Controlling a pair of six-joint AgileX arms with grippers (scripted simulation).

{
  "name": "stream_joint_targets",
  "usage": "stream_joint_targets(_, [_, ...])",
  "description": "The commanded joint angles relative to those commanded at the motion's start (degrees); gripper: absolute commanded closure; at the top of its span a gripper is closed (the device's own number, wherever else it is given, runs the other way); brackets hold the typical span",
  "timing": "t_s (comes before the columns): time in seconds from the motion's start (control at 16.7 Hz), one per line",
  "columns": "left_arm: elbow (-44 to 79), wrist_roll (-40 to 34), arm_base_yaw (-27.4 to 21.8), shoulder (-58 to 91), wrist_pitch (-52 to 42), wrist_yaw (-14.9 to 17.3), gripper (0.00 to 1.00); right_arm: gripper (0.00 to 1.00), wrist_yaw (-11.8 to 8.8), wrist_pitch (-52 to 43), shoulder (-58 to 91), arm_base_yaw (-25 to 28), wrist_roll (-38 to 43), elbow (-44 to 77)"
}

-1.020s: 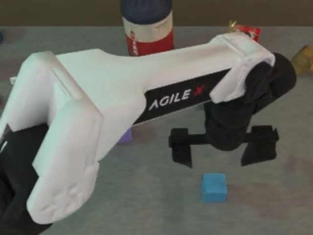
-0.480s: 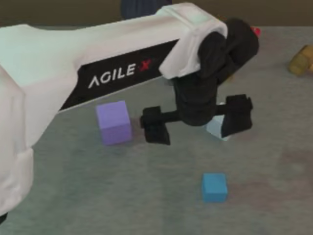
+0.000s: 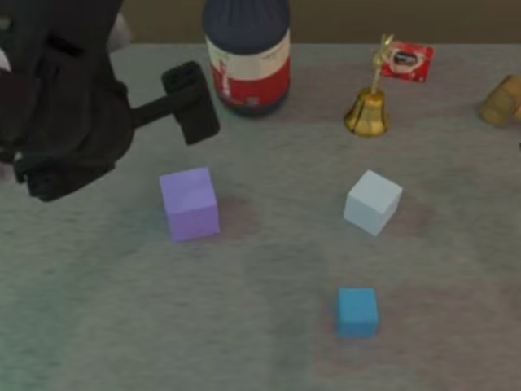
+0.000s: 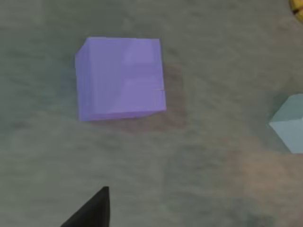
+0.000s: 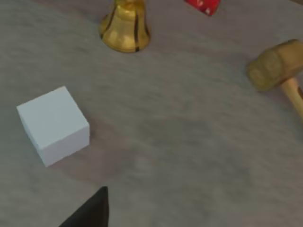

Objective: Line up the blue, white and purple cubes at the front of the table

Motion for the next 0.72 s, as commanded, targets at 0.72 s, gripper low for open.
stream_joint_targets(0.72, [-56.62, 33.14, 26.34, -64.35, 34.30, 1.24, 0.00, 0.00, 0.26, -33.46, 63.24, 11.27, -13.13, 52.74])
